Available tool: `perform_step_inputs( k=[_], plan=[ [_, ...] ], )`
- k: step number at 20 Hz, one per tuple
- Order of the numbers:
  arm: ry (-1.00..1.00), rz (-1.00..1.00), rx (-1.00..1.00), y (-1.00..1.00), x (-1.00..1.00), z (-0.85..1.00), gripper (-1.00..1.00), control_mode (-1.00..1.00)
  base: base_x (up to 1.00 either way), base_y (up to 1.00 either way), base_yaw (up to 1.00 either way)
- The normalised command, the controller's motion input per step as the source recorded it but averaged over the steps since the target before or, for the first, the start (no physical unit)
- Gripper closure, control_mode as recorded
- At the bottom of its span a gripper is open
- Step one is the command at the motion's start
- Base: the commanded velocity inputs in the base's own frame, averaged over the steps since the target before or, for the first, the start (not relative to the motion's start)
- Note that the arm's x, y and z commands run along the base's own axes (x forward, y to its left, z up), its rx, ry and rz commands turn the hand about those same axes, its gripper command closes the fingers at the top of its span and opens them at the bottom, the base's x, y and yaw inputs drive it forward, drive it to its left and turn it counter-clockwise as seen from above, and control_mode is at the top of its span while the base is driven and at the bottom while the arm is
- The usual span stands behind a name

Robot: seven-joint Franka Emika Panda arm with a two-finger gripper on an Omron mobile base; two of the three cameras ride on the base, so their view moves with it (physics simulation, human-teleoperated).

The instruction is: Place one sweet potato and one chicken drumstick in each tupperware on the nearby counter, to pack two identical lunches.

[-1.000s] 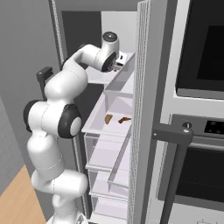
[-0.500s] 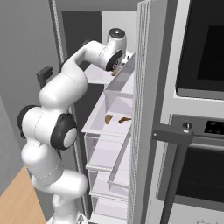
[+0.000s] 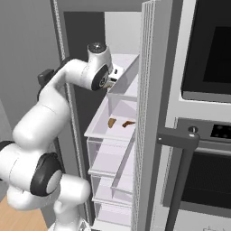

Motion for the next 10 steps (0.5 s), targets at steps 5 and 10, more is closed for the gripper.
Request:
perform_step_inputs(
  k=[5, 10],
  plan=[
    [0.04, 0.0, 0.0, 0.09, -1.0, 0.18, 1.0, -1.0, 0.0, 0.0, 0.0],
    [0.07, 0.0, -0.01, 0.27, -1.0, -0.06, 1.0, -1.0, 0.0, 0.0, 0.0]
  ],
)
